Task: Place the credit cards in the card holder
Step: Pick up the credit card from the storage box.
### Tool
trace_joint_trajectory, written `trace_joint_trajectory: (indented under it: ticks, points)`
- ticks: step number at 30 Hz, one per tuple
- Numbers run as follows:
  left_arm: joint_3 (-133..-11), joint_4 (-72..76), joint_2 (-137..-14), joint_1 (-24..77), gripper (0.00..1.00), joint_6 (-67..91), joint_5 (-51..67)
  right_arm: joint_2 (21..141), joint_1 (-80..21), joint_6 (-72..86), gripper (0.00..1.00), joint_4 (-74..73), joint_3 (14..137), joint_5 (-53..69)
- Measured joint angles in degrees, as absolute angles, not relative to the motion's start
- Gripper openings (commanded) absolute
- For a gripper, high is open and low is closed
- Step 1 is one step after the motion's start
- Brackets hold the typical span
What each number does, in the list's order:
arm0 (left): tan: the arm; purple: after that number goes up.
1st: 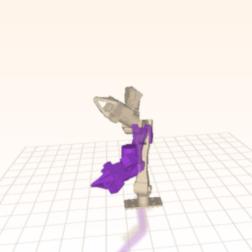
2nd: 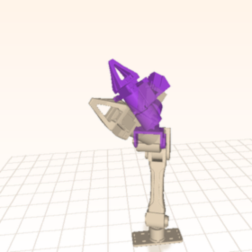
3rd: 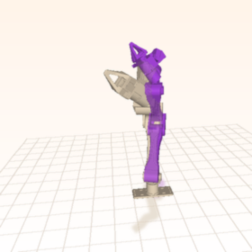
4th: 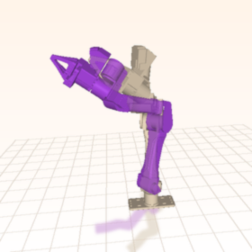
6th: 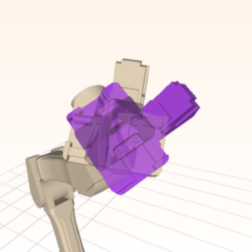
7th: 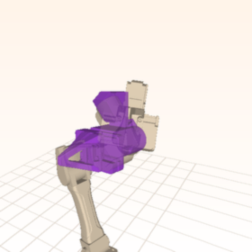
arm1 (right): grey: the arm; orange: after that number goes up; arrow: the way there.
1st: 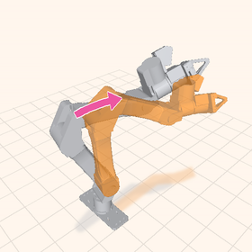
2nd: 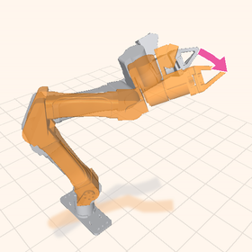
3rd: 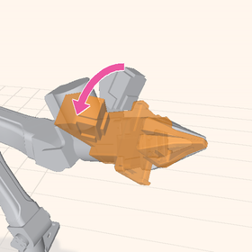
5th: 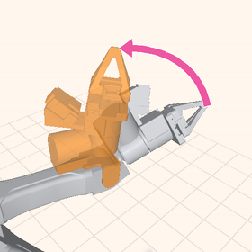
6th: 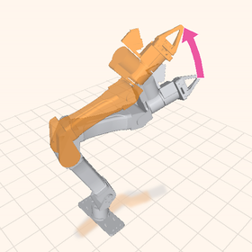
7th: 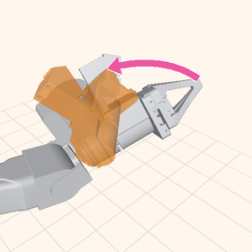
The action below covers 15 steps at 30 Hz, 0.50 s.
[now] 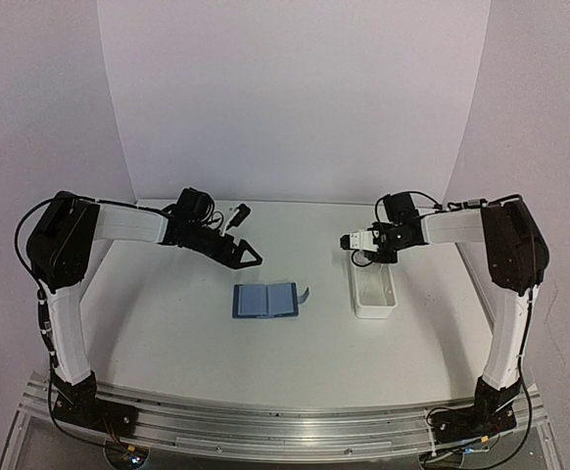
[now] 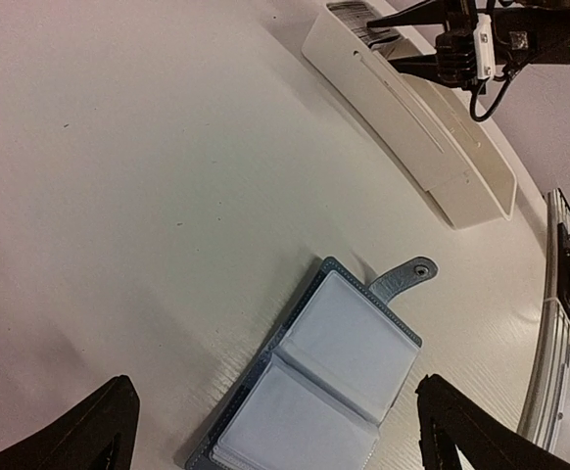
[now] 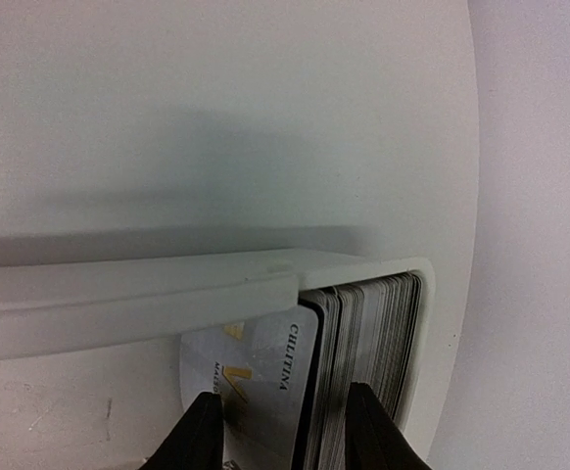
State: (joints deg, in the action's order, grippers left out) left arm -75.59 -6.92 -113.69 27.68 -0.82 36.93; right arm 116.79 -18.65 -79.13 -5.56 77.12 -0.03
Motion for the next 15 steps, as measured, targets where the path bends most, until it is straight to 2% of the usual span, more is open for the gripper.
trace_joint_trajectory:
  ticks: [4,15]
  points:
    - [-75.6,-6.9,-114.0,27.7,0.98,0.3,37.4,116.8,-18.7,-79.3,0.27,-3.9,76.4,-0.6]
    - [-75.6,-6.9,-114.2,27.7,0.98,1.5,37.9,116.3,-18.7,-78.4,0.13,-2.6,75.9,-1.1]
